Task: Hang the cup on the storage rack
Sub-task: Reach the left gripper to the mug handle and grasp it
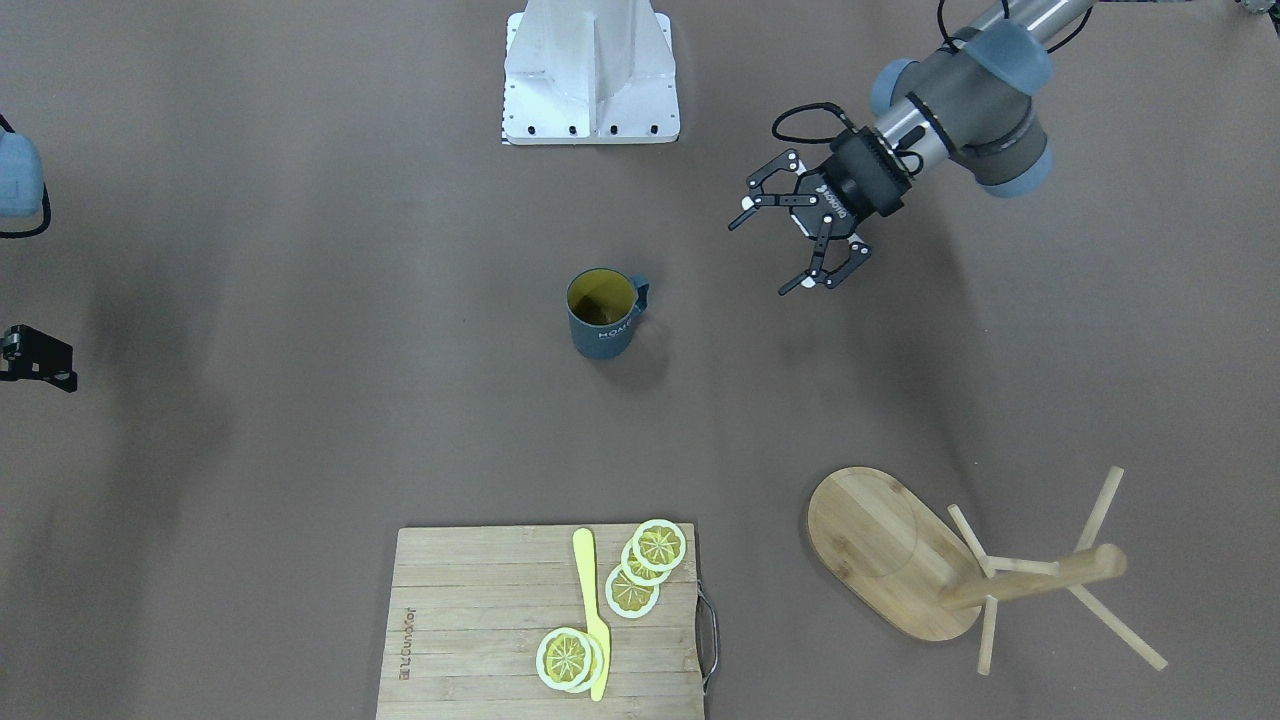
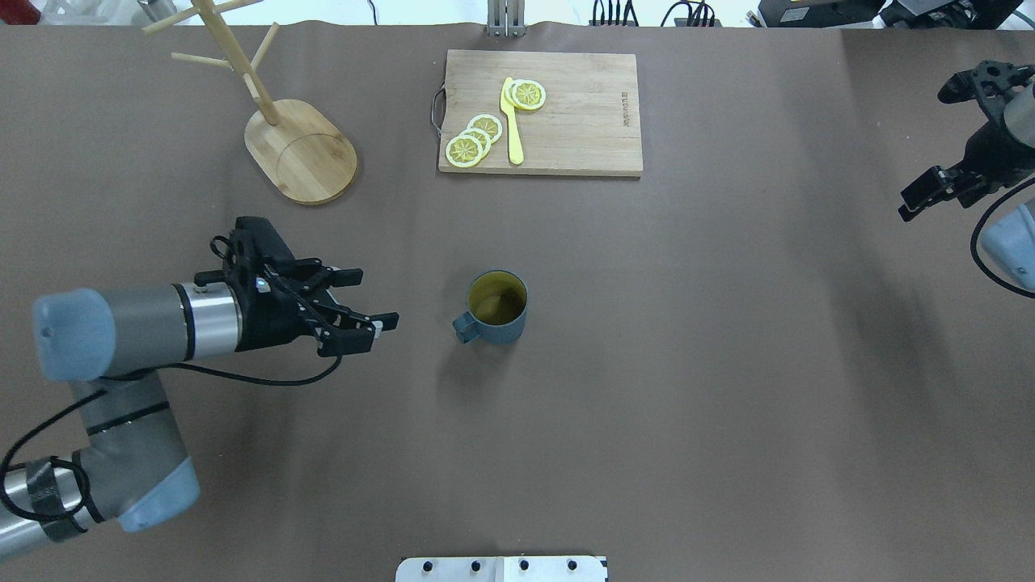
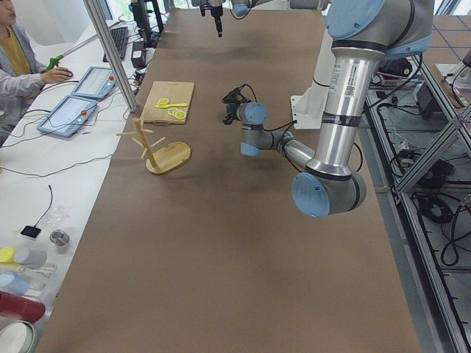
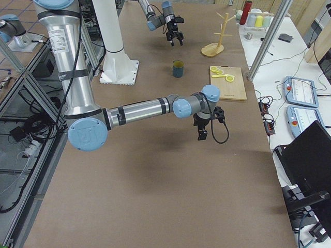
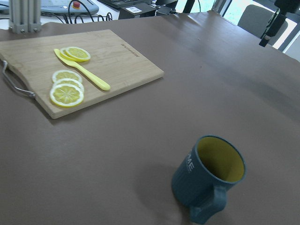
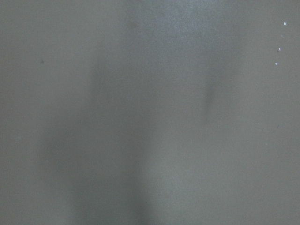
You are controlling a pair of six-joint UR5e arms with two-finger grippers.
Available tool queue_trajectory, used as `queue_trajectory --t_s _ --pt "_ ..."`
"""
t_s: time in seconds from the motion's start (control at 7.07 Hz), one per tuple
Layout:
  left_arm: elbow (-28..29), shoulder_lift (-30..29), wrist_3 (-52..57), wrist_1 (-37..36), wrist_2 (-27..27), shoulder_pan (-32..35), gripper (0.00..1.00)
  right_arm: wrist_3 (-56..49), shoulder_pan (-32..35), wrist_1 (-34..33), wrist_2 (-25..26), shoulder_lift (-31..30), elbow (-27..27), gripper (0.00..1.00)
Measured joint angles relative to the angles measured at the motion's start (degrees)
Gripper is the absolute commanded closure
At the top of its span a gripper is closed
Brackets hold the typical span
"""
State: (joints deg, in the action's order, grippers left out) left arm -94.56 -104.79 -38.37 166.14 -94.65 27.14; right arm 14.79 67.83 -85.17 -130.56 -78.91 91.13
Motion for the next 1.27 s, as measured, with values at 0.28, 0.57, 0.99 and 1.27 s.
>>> queue_trajectory --t_s 0.28,0.57,0.99,1.27 --pt "2.91 -2.22 4.05 0.21 10.71 -6.55 0.03 -0.34 0.09 0.08 0.01 0.10 -0.81 0.00" --pt "5.58 -4.93 4.67 0.25 14.45 -9.34 0.03 -0.37 0.11 0.09 -0.05 0.08 -0.93 0.00" --pt "9.39 -9.09 4.81 0.26 16.71 -10.36 0.18 -0.37 0.11 0.09 -0.09 0.00 -0.95 0.00" --pt "9.78 -9.34 5.69 0.43 16.90 -10.25 0.71 -0.37 0.11 0.09 -0.19 -0.01 -0.96 0.00"
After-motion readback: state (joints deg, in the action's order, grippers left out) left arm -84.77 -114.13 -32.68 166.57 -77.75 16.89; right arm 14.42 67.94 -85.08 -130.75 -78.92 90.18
